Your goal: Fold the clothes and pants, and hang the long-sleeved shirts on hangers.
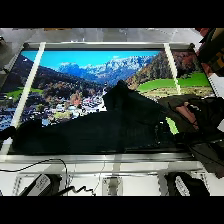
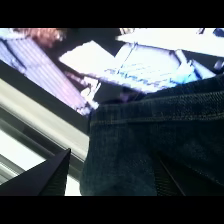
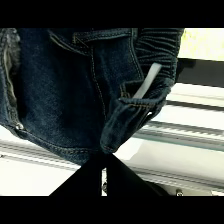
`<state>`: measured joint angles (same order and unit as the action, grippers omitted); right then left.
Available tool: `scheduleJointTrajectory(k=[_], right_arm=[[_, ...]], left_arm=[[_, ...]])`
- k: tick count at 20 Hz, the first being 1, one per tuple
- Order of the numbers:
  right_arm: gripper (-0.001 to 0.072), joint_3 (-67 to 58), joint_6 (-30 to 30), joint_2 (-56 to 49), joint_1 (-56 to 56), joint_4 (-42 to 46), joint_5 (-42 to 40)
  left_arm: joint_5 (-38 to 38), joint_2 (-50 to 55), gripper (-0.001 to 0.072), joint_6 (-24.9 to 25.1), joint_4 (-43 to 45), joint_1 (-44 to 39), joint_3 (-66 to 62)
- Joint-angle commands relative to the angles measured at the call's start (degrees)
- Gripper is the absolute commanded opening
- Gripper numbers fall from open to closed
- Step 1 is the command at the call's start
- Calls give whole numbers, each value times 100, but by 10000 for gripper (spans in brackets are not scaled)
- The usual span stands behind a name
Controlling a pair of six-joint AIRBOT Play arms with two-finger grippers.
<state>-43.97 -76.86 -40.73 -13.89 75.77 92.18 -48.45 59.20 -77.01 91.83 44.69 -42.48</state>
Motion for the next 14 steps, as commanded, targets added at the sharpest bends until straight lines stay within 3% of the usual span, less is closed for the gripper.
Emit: scheduleJointTrajectory(k=[1, 5, 10, 14], right_arm=[[38, 9, -2, 9, 0, -9, -70], [38, 9, -2, 9, 0, -13, -181], [38, 9, -2, 9, 0, -39, -240], [38, 9, -17, 9, 0, -105, -238]], left_arm=[[170, 4, 570, -190, 33, 181, 2], [-22, 177, 569, -229, -437, 874, 4], [-584, 986, 571, 1102, -2566, 1473, 4], [-146, 1464, 582, 1646, -2935, 1552, 2]])
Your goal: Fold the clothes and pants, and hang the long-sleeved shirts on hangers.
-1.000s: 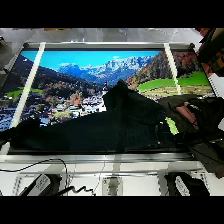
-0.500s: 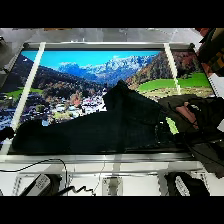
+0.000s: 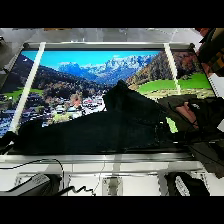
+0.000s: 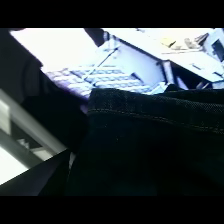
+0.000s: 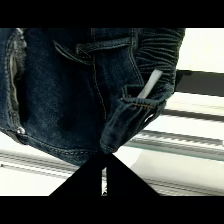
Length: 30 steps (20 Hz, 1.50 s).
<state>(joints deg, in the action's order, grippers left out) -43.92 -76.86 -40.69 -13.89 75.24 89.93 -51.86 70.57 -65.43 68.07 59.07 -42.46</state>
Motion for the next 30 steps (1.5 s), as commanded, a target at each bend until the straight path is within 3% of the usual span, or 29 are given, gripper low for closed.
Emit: scheduleJointTrajectory(k=[1, 2, 3, 7, 9, 12, 15, 19, 21, 22, 24, 27, 30], right_arm=[[38, 4, -17, 4, 0, -94, -13], [38, 4, -17, 4, 0, -160, -17], [38, 4, -17, 4, 0, -243, -15], [38, 4, -17, 4, 0, -455, -133], [38, 4, -17, 4, 0, -400, -433], [38, -13, -42, 4, 0, -173, -1534], [38, -24, -234, 4, 0, -144, -2205], [37, -24, -236, 4, 0, -118, -2068], [36, -22, -282, 11, 0, 28, -1606], [37, -24, -361, 24, 0, 94, -1423], [37, -24, -361, 63, 0, 92, -1655], [37, -151, -566, 63, 0, 33, -2671], [37, -542, -671, 63, 0, 35, -3276]], left_arm=[[376, 409, 580, 483, -564, 114, 0], [592, 463, 577, 481, -577, 114, 0], [785, 492, 521, 481, -619, 114, 0], [1202, 490, 21, 487, -1432, 114, -72], [1198, 483, 24, 483, -1954, 114, -304], [1176, 308, 24, 483, -2627, 114, -833], [1187, -103, 23, 490, -2577, 131, -1314], [1519, -809, 21, 566, -1237, 199, -1342], [1379, -1029, 21, 160, -319, 363, -1335], [1451, -1073, 21, -317, -11, 485, -1335], [2059, -1132, 22, -1143, -640, 636, -1344], [2575, -1250, 22, -461, -2258, 356, -1436], [2573, -1311, 22, -173, -2354, -96, -1615]])
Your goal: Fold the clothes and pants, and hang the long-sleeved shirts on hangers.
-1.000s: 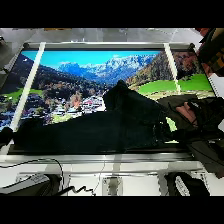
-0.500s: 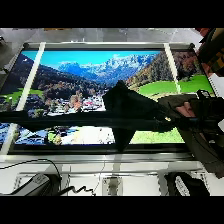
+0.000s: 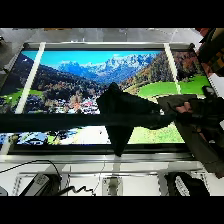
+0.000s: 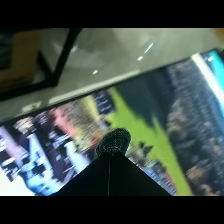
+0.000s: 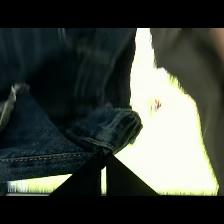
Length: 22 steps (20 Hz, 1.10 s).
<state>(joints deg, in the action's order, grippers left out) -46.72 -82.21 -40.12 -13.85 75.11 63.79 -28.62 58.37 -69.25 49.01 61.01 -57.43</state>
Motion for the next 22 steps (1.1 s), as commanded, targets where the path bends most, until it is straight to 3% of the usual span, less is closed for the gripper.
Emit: scheduleJointTrajectory(k=[1, 3, 4, 8, 12, 16, 22], right_arm=[[37, -389, -133, 9, -4, 116, -564], [37, -527, -129, 9, -4, 332, -118], [36, -525, -122, 7, -4, 415, 214], [36, -380, -63, 7, -4, 822, 1853], [37, 133, -63, 7, -4, 925, 3117], [37, 876, -66, 7, -4, 933, 3270], [37, 1370, -70, 7, -4, 933, 3268]], left_arm=[[254, -170, 22, 363, -361, -393, -118], [236, -323, 22, 1064, -83, -417, -118], [11, -393, 22, 1187, 352, -348, -114], [-1532, -365, 22, 968, 2612, 37, 227], [-1952, -317, 22, 968, 3823, 417, 1239], [-1956, -203, 22, 968, 4533, 520, 1775], [-1512, 33, 22, 966, 4570, 518, 1775]])
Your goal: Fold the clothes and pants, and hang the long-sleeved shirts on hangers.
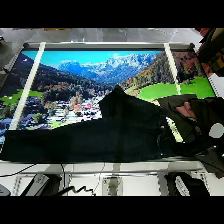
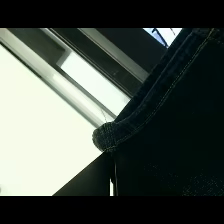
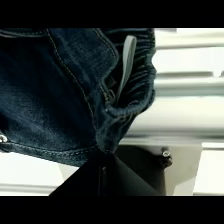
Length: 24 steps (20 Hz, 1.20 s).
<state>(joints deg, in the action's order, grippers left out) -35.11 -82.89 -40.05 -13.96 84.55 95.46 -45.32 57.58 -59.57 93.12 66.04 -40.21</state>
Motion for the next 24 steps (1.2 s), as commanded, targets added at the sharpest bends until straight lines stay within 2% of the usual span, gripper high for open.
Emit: scheduleJointTrajectory(k=[1, 6, 7, 8, 9, 10, 12, 13, 14, 15, 16, 20, 22, 24], right_arm=[[38, 236, -4, 0, 7, -9, 105], [41, 243, -4, 0, 7, -11, 101], [110, 243, -4, 0, 7, -20, 103], [246, 243, -4, 0, 7, -24, 98], [351, 243, -2, 0, 7, -24, 94], [403, 243, -2, 0, 7, -26, 92], [404, 243, 0, 0, 7, -26, 85], [404, 240, 0, 0, 7, -26, 35], [404, 238, 0, 0, 7, -28, -116], [404, 236, 0, 0, 7, -37, -393], [404, 236, 0, 0, 7, -109, -800], [404, 236, 2, 0, 7, -1163, -2430], [404, 236, 4, 0, 9, -1585, -3032], [404, 236, 4, 0, 9, -1764, -3375]], left_arm=[[151, 186, 23, -4, 160, 15, 52], [251, 560, 35, -2, 138, 13, 50], [343, 584, 118, -2, 136, 13, 50], [407, 581, 289, -4, 131, 13, 48], [442, 581, 465, -181, 118, 11, 11], [503, 581, 467, -678, 122, 13, -66], [516, 577, 467, -2028, 61, -9, -402], [470, 568, 467, -2511, -170, -76, -645], [422, 560, 467, -2612, -597, -197, -855], [391, 560, 467, -2544, -1128, -393, -1045], [391, 560, 467, -2275, -1670, -680, -1167], [92, 568, 468, -568, -3552, -2551, -1209], [-483, 570, 476, -245, -4116, -3759, -1209], [-804, 584, 512, -254, -4221, -5027, -1209]])
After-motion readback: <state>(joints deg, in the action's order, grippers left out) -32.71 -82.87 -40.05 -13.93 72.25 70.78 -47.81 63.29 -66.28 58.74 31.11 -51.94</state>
